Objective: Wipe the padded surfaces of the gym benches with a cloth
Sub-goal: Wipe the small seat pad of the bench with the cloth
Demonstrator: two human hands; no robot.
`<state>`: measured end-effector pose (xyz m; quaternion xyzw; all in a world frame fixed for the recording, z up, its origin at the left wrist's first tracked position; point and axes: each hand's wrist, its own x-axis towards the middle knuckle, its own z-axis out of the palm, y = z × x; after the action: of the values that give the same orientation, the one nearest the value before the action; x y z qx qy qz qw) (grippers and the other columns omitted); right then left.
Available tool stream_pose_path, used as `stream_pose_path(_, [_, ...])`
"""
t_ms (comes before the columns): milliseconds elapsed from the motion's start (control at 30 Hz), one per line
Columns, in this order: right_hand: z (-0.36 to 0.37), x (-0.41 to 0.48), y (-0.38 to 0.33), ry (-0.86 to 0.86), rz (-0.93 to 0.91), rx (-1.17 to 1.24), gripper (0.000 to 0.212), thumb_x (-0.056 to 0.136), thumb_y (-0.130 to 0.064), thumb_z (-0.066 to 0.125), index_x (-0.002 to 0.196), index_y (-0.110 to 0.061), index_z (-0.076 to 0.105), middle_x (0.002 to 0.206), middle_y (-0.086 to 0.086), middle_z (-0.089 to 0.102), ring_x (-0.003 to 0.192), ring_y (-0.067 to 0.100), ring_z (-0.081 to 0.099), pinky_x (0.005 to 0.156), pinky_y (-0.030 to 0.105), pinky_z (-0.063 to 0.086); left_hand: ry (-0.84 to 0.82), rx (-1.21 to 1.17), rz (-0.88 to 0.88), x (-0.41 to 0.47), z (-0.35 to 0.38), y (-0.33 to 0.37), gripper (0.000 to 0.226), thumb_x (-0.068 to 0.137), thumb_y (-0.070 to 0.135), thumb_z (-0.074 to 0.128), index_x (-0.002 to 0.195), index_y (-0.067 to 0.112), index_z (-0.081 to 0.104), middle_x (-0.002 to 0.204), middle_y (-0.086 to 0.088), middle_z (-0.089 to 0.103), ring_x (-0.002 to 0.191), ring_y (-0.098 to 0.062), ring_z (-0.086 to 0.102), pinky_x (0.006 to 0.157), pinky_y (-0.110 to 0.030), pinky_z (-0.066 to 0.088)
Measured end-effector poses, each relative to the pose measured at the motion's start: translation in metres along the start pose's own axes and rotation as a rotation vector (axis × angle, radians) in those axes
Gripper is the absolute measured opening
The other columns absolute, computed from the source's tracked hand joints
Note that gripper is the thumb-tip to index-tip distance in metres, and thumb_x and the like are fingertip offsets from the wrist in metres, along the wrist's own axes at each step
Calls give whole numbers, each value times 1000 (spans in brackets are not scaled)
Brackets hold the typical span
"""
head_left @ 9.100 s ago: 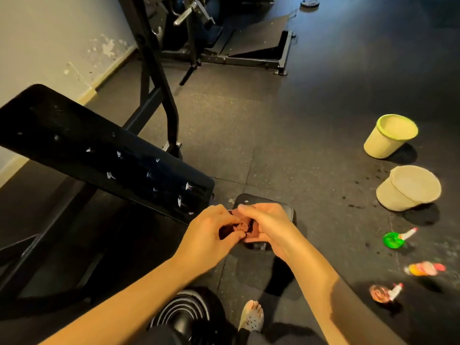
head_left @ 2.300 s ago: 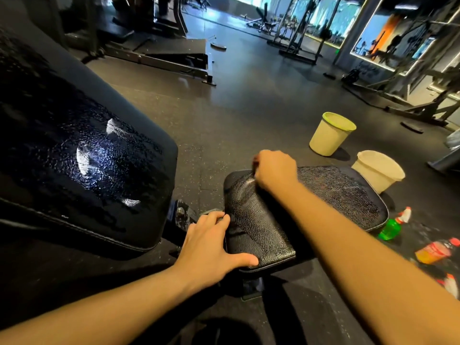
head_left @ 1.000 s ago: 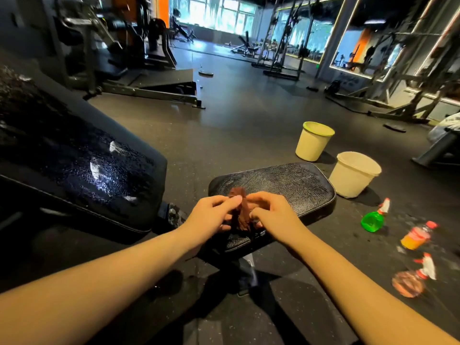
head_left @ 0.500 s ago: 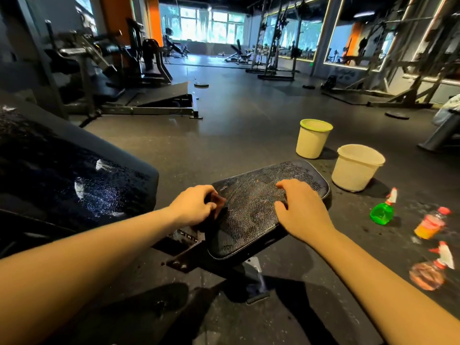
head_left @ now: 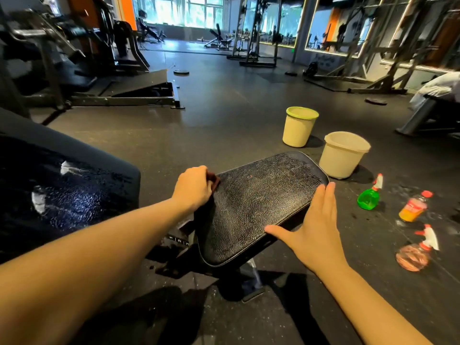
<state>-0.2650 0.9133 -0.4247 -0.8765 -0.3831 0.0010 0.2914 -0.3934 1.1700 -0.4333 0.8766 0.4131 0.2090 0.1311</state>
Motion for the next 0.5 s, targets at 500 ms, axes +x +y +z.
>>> stream_pose_path(500, [-2, 1, -1, -32, -23, -6, 157, 55, -76, 79, 158, -11, -20, 163, 3, -35, 153, 22, -25, 124, 46, 10, -66, 94, 45, 21, -6, 1, 19, 89, 14, 67, 106, 11, 73, 109, -15, 75, 105, -40, 67, 89, -42, 53])
